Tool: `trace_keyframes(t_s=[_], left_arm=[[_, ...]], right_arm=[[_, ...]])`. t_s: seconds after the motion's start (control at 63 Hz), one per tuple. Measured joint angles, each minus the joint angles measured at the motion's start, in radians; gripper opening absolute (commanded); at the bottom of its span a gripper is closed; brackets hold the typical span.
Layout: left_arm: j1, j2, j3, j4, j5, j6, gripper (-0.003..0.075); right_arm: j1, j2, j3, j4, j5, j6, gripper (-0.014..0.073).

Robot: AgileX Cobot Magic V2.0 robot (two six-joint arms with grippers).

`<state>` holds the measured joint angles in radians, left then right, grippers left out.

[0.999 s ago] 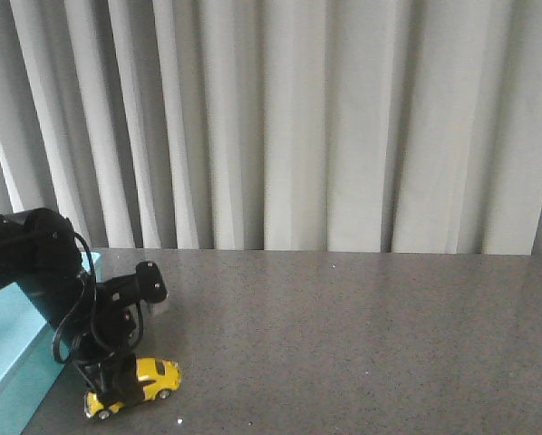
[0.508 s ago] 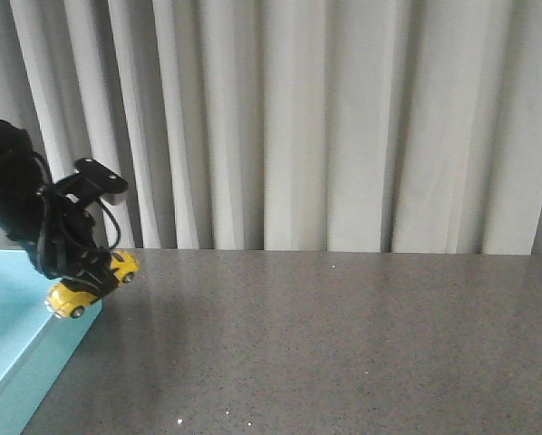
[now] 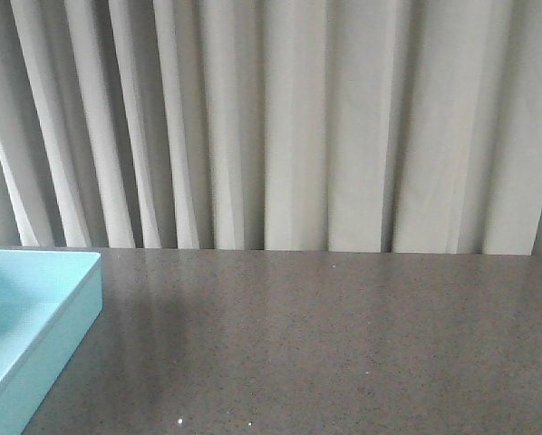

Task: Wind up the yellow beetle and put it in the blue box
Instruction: 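Lift the car with the left gripper over the light-blue box, then lower the car into the box and open the left gripper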

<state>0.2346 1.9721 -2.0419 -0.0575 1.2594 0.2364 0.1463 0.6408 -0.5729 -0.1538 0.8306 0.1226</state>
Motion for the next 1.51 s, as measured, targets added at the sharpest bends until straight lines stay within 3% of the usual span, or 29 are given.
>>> trace_keyframes(t_s=[0.571,0.714,1.031,1.507], left_arm=[[0.018,0.208,0.000,-0.043,-0.006,-0.006,0.0258],[0.018,0.231,0.000,-0.043,-0.008,-0.006,0.0340],[0.018,0.232,0.000,-0.043,-0.014,-0.006,0.0608],[0.007,0.048,0.000,-0.056,-0.014,-0.006,0.0559]], right_arm=[[0.000,0.000,0.000,0.000,0.000,0.000,0.0561],[0.000,0.000,0.000,0.000,0.000,0.000,0.0561],[0.000,0.000,0.000,0.000,0.000,0.000,0.0561],[0.000,0.000,0.000,0.000,0.001,0.000,0.0561]])
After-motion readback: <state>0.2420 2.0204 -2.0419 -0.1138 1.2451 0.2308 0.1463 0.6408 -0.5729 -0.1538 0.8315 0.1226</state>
